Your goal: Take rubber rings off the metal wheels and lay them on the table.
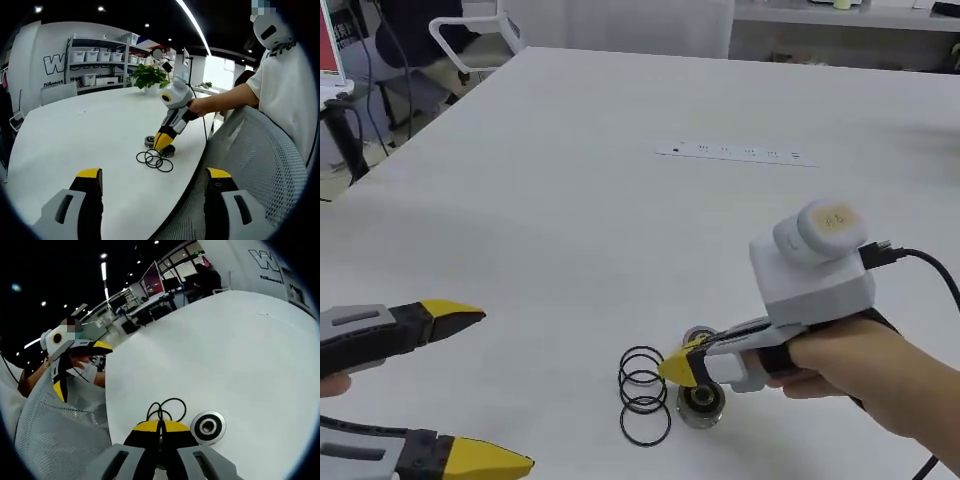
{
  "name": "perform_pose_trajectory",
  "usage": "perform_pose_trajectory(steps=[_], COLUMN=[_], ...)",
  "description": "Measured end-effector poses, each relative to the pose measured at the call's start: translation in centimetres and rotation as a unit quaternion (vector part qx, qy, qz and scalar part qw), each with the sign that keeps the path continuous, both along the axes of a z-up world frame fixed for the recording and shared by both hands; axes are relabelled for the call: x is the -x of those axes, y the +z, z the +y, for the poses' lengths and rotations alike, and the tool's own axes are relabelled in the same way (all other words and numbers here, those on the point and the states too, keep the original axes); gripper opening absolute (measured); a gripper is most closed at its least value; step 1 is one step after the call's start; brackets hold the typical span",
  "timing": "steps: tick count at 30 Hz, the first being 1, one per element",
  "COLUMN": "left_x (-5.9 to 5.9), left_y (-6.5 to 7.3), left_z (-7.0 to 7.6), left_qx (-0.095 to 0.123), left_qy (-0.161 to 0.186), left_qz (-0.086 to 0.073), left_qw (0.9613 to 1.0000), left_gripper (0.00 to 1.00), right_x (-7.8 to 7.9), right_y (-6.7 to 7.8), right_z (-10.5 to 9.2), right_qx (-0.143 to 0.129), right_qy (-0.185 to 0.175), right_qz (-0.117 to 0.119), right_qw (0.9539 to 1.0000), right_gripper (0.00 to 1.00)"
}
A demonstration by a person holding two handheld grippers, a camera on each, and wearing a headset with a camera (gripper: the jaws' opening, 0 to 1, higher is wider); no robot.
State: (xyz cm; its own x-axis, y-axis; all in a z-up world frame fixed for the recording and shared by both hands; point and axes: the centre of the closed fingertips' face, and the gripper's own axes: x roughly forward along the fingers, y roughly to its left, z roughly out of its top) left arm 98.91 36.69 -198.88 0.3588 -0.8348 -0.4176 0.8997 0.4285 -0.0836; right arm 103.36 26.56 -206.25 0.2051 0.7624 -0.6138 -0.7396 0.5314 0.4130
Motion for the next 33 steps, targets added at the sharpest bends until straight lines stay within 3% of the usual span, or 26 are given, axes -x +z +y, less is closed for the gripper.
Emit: perform_pose_trajectory(steps=[12,19,33], left_x=[-0.1,-0.1,-0.1], left_y=[-0.2,-0.2,-0.2], left_z=[0.1,0.0,0.0], left_qx=[0.002,0.003,0.006], left_qy=[0.005,0.005,0.007], left_qz=[0.008,0.008,0.009], left_qw=[1.0000,0.9999,0.9999], left_gripper=[0.81,0.80,0.80], right_x=[0.1,-0.3,-1.1], right_y=[-0.9,-1.0,0.3], right_z=[-0.1,-0.3,-0.8], right_qx=[0.041,0.051,0.038], right_qy=[0.021,0.021,0.002], right_qz=[-0.032,-0.048,-0.058], right_qw=[0.9984,0.9973,0.9976], right_gripper=[0.02,0.03,0.04])
